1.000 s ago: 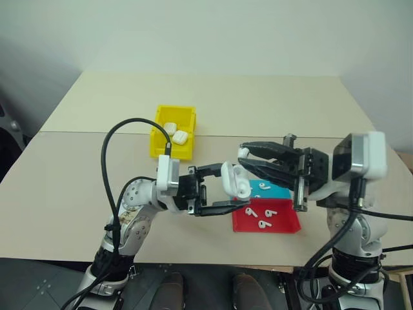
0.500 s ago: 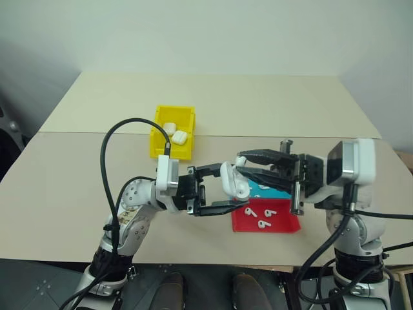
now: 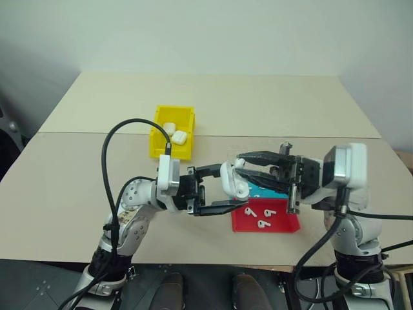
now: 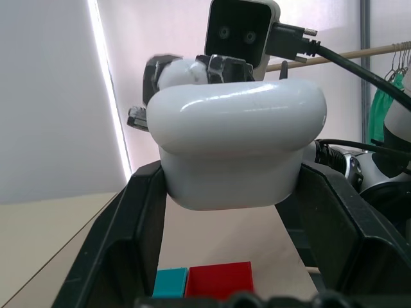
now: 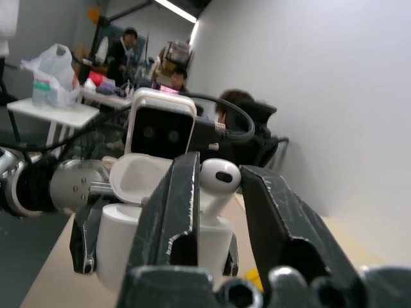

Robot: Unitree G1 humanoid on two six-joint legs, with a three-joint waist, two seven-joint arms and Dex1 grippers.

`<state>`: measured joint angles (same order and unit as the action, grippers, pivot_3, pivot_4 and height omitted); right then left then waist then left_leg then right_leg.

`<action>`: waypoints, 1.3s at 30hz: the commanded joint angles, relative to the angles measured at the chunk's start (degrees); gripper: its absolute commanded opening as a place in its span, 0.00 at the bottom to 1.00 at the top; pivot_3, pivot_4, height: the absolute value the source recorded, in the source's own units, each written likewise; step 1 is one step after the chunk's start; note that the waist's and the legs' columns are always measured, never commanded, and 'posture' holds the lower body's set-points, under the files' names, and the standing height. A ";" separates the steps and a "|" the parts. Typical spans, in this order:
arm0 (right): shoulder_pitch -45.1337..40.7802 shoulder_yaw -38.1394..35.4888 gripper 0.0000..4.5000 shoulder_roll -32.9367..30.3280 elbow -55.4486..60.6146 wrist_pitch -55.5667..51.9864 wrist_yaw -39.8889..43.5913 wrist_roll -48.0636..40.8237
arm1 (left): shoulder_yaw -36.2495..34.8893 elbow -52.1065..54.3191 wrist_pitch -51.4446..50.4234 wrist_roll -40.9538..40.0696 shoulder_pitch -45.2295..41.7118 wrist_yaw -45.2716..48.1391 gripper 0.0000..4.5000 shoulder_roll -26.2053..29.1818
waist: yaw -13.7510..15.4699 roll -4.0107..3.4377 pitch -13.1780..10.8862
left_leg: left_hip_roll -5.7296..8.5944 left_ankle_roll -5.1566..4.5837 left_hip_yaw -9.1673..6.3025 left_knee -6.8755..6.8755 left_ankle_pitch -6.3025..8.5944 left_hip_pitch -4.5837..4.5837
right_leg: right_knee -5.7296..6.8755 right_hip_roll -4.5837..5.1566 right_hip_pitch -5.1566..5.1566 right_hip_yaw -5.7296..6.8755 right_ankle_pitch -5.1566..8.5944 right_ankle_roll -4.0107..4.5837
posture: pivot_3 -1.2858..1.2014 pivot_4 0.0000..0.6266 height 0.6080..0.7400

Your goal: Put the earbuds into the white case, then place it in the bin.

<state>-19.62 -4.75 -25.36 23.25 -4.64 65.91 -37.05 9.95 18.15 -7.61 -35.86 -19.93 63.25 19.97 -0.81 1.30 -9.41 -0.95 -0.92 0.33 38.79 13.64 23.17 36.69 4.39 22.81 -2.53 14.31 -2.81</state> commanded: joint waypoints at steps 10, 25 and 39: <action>-0.29 -0.90 0.64 -7.22 -0.53 -1.38 2.29 -2.21 | -2.11 -2.55 4.58 3.84 1.21 5.04 0.61 4.57 | -0.03 0.00 0.00 | 0.00 0.00 0.00 0.00 0.00 -0.01 | -0.01 0.00 -0.01 0.00 0.00 0.00 | 0.52 0.24 1.00; -30.17 25.64 0.64 -28.10 -27.77 -2.85 13.24 38.71 | -10.36 -6.62 15.83 8.19 13.28 7.44 0.61 12.95 | -0.13 -0.19 -0.13 | -0.09 0.00 0.27 -0.18 0.00 0.15 | 0.00 0.04 0.45 -0.07 0.07 0.16 | 0.52 0.24 1.00; -35.27 38.07 0.64 -20.20 -33.56 -4.90 17.26 57.19 | -9.09 -1.18 17.67 11.37 18.11 -1.85 0.61 8.46 | 0.10 -0.18 -0.14 | -0.05 -0.01 0.20 -0.18 0.02 0.13 | 0.06 0.11 0.42 0.00 0.04 0.18 | 0.52 0.24 1.00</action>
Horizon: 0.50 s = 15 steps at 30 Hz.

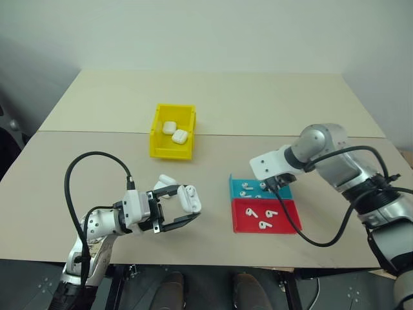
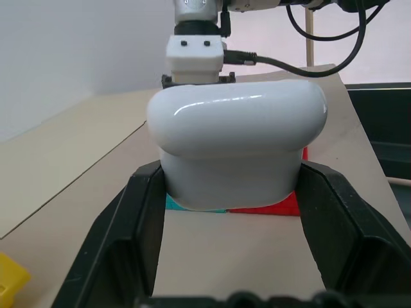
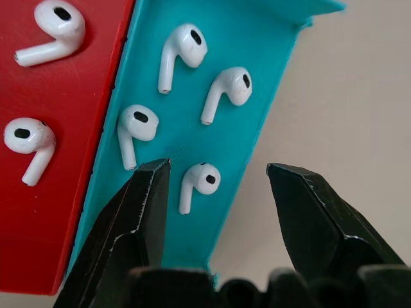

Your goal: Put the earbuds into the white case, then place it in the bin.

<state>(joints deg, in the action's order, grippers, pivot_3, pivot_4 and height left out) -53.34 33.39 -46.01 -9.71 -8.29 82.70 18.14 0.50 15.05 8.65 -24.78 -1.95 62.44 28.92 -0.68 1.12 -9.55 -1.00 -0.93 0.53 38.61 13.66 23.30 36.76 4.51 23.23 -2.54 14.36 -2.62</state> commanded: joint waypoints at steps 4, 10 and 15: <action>-1.33 -0.21 0.64 1.46 -2.27 -0.68 0.70 3.96 | 1.38 1.99 2.04 0.84 0.84 -1.47 0.61 -0.83 | -0.08 0.00 0.00 | 0.00 0.00 0.01 0.02 0.00 -0.01 | 0.01 -0.02 -0.01 0.00 -0.01 0.01 | 0.52 0.24 1.00; -1.09 -0.04 0.64 2.73 -4.63 0.24 0.91 5.58 | 2.00 1.84 2.57 1.15 1.25 -1.56 0.61 -0.80 | -0.16 0.00 0.00 | -0.01 0.00 0.01 0.01 0.00 0.00 | 0.00 -0.04 0.00 0.00 -0.01 0.01 | 0.52 0.24 1.00; -1.29 -0.11 0.64 4.08 -6.48 0.64 1.21 6.27 | 1.97 1.59 2.60 1.13 1.01 -1.49 0.61 -0.67 | -0.17 0.00 0.00 | -0.02 0.00 0.01 0.02 0.00 -0.04 | 0.02 -0.05 -0.02 0.00 -0.01 0.02 | 0.52 0.24 1.00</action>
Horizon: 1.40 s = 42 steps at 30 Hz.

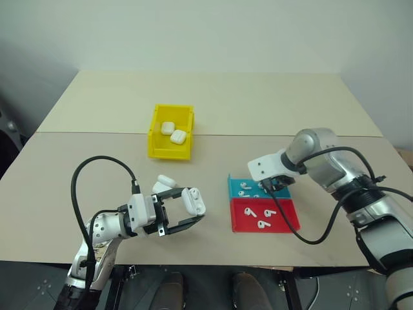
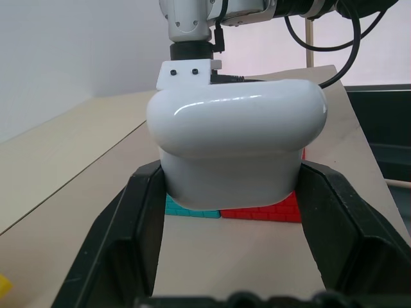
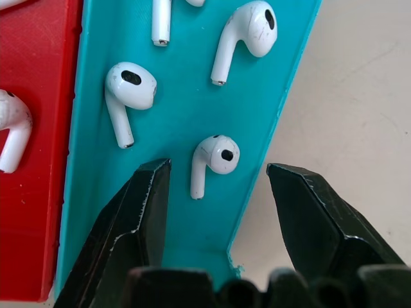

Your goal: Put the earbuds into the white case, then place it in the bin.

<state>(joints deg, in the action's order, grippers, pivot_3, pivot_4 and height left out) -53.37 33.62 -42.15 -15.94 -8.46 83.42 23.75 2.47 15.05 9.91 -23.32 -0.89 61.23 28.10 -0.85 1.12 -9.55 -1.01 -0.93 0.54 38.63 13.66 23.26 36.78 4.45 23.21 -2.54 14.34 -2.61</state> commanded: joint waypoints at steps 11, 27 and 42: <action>-0.91 -0.61 0.52 0.85 -2.13 2.74 -0.56 1.45 | -0.42 1.40 1.33 -0.14 0.22 -0.60 0.61 0.36 | -0.01 0.00 0.00 | -0.01 0.00 0.00 0.01 0.00 -0.07 | 0.03 -0.01 -0.05 0.00 -0.01 0.01 | 0.52 0.24 1.00; -0.61 -0.59 0.31 1.24 -2.76 4.52 -0.24 1.77 | -0.59 1.35 1.08 -0.02 -0.04 -0.76 0.61 0.58 | -0.01 0.00 0.00 | -0.01 0.00 0.00 0.03 0.00 -0.09 | 0.04 -0.01 -0.08 0.00 -0.01 0.01 | 0.52 0.24 1.00; 0.38 -1.04 0.23 1.52 -2.27 4.54 -0.77 2.12 | -0.51 1.35 0.90 -0.15 -0.33 -0.92 0.61 1.14 | -0.01 0.00 0.01 | -0.01 0.00 0.00 0.05 0.00 -0.11 | 0.05 -0.01 -0.10 0.00 -0.02 0.02 | 0.52 0.24 1.00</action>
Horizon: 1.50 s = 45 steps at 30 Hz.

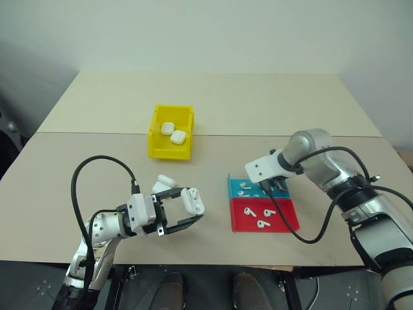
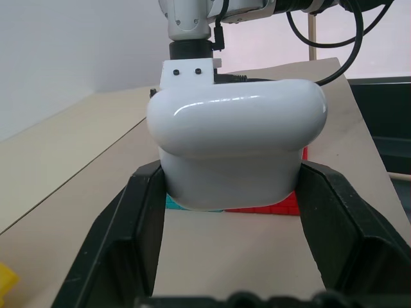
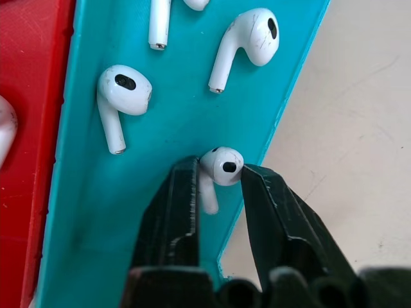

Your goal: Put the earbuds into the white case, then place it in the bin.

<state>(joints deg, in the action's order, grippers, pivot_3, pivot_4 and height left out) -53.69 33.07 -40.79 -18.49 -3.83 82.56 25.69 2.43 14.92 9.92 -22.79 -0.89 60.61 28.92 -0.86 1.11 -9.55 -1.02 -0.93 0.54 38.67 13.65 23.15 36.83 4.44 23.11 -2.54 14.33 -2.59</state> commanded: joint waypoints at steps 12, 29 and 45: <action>5.02 -17.98 0.23 -2.18 20.56 -21.73 -1.08 -10.40 | 1.79 2.99 -2.55 -4.34 -6.43 -0.48 0.61 -2.19 | 0.26 -0.03 -0.03 | 0.01 0.00 -0.04 0.02 0.00 0.15 | 0.03 0.00 0.11 0.00 -0.01 0.00 | 0.52 0.24 1.00; 7.56 -80.31 0.23 20.70 64.88 -88.67 -13.14 -57.76 | 5.64 5.73 -22.64 -15.75 -26.20 -0.39 0.61 -6.09 | 0.10 -0.03 0.00 | 0.04 -0.01 -0.28 0.13 -0.01 0.06 | 0.11 -0.11 -0.10 0.09 -0.04 -0.05 | 0.52 0.24 1.00; 17.69 -74.75 0.23 27.73 65.53 -83.05 -35.19 -87.84 | 4.65 9.23 -28.39 -15.17 -27.22 -2.22 0.61 -2.79 | -0.03 -0.10 -0.02 | 0.11 0.00 -0.27 0.08 -0.02 0.19 | 0.04 -0.06 0.00 0.04 -0.01 -0.10 | 0.52 0.24 1.00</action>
<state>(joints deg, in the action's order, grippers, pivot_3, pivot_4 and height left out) -36.41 -42.91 -12.29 45.79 -90.04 48.69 -59.71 8.50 21.90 -18.93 -37.18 -28.12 58.88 26.30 -0.90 1.02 -9.56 -0.91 -0.93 0.27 38.74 13.63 23.34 36.86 4.38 23.11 -2.50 14.32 -2.68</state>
